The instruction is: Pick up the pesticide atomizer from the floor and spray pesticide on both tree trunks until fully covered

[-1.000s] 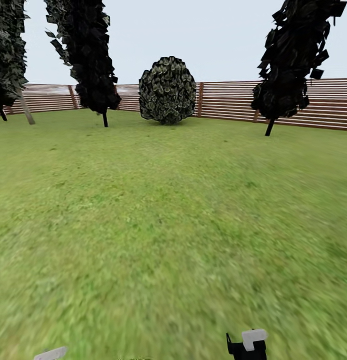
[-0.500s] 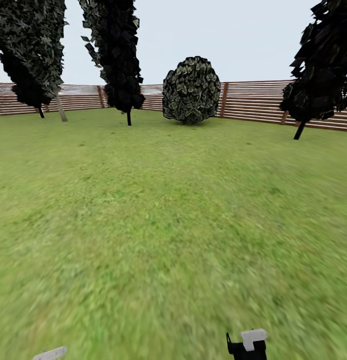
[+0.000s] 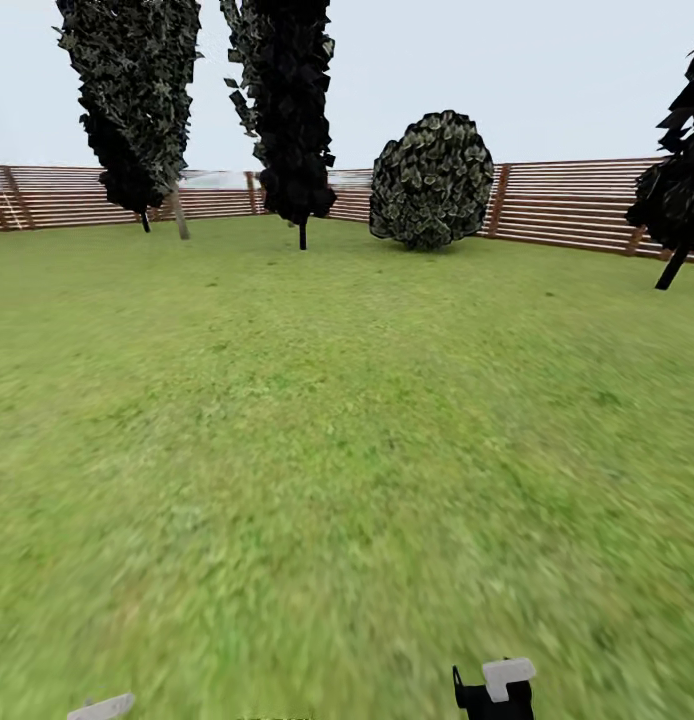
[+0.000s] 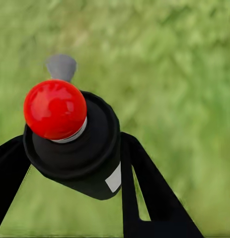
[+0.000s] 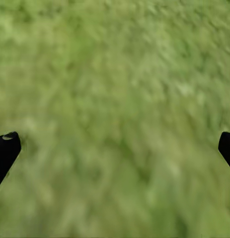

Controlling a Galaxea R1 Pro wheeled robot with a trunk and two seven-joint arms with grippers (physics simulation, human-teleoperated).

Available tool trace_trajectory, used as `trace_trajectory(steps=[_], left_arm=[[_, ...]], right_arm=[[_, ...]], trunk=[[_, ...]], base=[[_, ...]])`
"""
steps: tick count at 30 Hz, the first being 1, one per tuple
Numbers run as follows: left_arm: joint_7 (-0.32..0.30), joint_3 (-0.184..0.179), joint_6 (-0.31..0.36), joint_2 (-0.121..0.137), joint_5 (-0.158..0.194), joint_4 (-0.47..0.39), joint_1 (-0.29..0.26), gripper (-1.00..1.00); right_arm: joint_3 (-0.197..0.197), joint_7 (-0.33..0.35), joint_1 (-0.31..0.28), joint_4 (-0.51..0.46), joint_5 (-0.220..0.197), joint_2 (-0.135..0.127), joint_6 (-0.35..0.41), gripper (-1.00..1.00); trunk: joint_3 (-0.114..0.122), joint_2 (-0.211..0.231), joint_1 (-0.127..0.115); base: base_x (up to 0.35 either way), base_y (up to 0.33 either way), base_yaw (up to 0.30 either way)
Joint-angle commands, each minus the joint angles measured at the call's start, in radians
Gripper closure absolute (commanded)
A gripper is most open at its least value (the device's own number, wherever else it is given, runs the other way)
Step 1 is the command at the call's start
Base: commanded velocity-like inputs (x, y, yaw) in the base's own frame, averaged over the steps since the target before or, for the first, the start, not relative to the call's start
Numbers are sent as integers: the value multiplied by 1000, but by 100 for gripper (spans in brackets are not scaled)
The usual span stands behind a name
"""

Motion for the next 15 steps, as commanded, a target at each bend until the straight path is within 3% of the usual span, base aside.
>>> trace_trajectory(steps=[1, 8, 10, 15], left_arm=[[-6, 10, -3, 0, -6, 1, -1, 100], [-4, 13, -3, 3, -5, 0, -1, 100], [-3, 33, -2, 7, 11, 0, -1, 100], [-3, 40, -2, 6, 16, 1, -1, 100]], right_arm=[[-4, -7, 0, 0, 11, 0, -2, -100], [-4, -7, 0, 0, 11, 0, -2, -100], [-4, -7, 0, 0, 11, 0, -2, -100], [-4, -7, 0, 0, 11, 0, -2, -100]], trunk=[[-1, 0, 0], [-1, 0, 0], [-1, 0, 0], [-1, 0, 0]], base=[[0, 0, 280], [0, 0, 280], [0, 0, 280], [0, 0, 279]])
